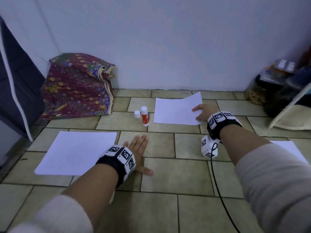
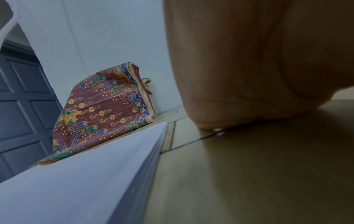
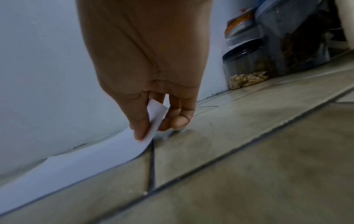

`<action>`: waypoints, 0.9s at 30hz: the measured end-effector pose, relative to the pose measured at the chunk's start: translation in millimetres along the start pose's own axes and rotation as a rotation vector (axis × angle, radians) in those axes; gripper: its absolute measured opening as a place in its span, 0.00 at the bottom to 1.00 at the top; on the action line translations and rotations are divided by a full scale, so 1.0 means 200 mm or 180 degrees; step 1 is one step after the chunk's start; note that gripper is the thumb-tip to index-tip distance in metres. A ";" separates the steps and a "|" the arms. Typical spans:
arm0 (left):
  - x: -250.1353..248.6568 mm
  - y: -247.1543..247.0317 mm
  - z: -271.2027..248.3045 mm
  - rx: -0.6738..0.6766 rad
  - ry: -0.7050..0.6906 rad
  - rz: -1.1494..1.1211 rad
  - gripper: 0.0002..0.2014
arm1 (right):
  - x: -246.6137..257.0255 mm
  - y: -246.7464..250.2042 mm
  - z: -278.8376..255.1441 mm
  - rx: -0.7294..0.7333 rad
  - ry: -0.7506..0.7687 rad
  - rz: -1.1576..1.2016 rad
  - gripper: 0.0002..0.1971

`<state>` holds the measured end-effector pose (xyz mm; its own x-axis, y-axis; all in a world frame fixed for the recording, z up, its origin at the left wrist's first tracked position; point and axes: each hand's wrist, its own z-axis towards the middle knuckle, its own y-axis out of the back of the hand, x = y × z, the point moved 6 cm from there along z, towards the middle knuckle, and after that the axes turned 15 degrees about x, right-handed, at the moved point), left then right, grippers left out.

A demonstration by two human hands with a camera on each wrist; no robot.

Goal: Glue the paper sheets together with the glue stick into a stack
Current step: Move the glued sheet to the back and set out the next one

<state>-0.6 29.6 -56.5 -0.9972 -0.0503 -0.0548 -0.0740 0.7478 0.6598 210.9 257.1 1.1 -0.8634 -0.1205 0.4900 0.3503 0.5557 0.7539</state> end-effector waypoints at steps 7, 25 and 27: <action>0.01 0.00 0.01 0.0002 -0.0013 0.0012 0.78 | 0.00 -0.02 0.08 0.0106 -0.0322 -0.0747 0.24; 0.00 0.01 -0.05 -0.0048 -0.0023 -0.0032 0.62 | 0.01 -0.02 0.03 -0.0308 -0.0353 -0.0680 0.28; 0.00 0.01 -0.05 -0.0012 -0.0014 -0.0026 0.66 | 0.04 -0.05 -0.04 -0.0188 -0.0273 -0.0669 0.31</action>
<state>-1.1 24.3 -48.9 -0.9965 -0.0535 -0.0635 -0.0822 0.7449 0.6621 202.6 243.9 1.6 -0.9464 -0.1568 0.2824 0.1780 0.4763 0.8611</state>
